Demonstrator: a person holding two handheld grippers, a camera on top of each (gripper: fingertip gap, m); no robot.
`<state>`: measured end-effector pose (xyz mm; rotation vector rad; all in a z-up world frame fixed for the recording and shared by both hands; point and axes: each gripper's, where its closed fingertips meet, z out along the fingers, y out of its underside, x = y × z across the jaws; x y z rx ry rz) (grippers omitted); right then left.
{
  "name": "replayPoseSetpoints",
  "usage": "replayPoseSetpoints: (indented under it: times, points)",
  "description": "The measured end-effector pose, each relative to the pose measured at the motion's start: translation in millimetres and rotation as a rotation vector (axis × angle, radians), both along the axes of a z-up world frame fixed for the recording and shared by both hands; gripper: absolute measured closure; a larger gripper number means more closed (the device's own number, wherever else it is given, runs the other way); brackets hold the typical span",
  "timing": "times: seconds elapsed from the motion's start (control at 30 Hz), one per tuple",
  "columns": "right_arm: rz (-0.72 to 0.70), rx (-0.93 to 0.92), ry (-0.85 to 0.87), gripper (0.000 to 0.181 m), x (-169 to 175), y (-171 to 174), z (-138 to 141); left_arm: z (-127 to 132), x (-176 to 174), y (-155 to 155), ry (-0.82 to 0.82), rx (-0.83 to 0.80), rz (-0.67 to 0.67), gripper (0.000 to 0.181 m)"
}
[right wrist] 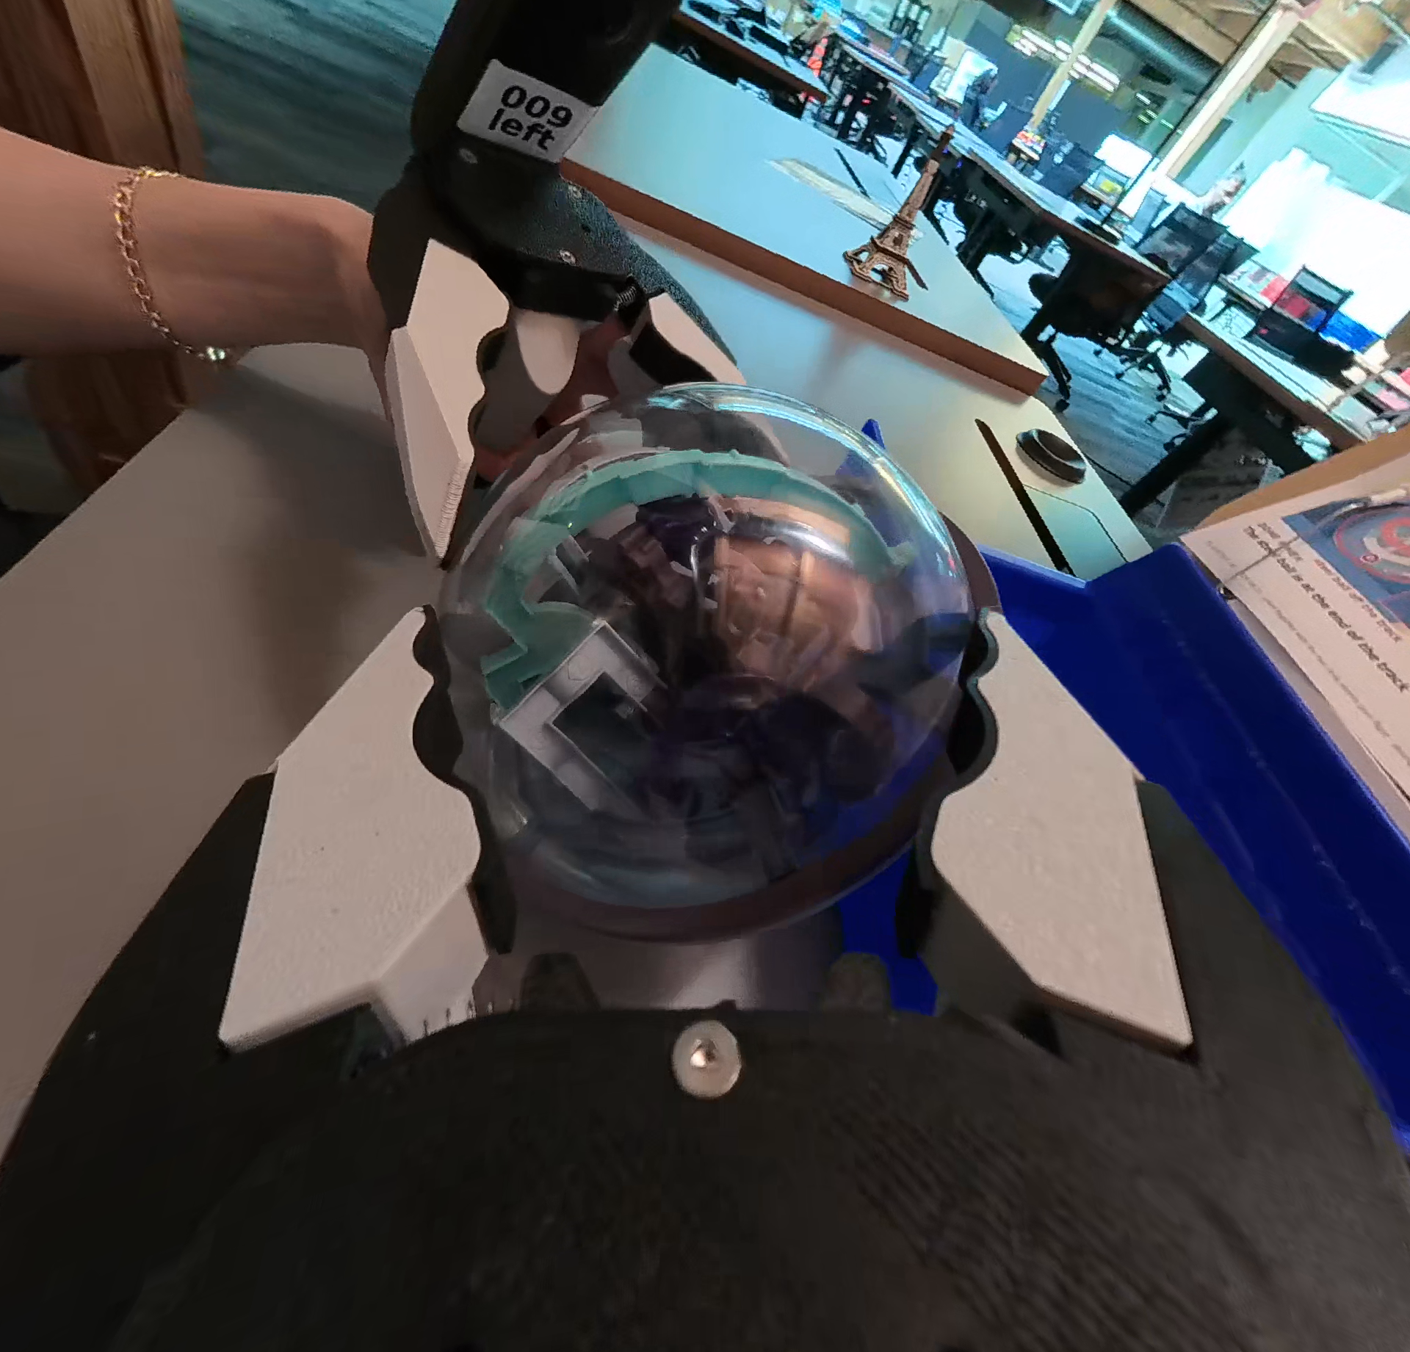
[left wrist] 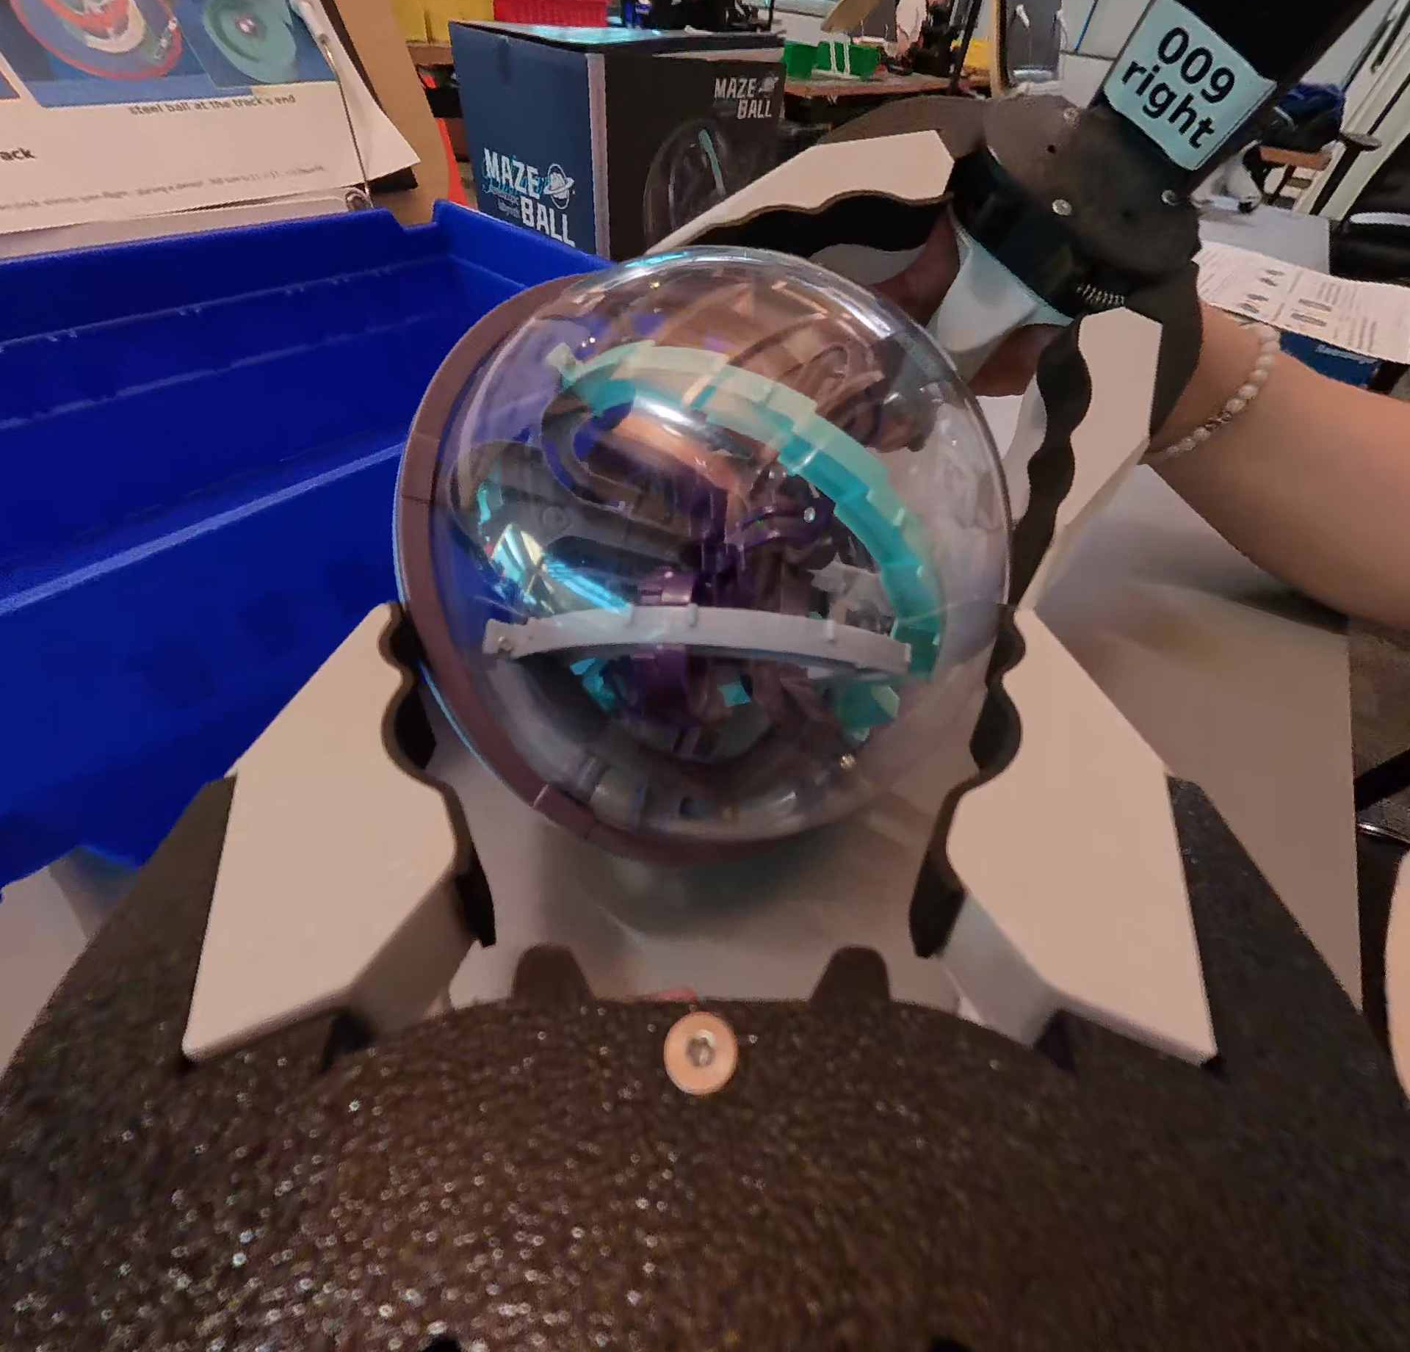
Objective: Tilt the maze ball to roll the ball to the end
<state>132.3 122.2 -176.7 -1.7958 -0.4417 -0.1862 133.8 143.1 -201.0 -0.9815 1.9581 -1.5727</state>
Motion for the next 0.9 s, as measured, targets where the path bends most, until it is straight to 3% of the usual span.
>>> replayPoseSetpoints:
  times: [0.27,0.5,0.9]
  points:
    - [-0.134,0.005,0.290,0.051,2.4,-17.7,-4.1,13.7,1.3,-12.8,0.107,0.011,-0.075,0.042]
    - [-0.195,-0.011,0.324,0.051,1.7,-27.9,-7.7,18.1,3.1,-21.2,0.187,0.079,-0.108,0.046]
    - [-0.301,0.109,0.673,0.052,2.0,-31.6,-13.1,24.9,18.4,-30.0,0.336,0.055,-0.133,0.046]
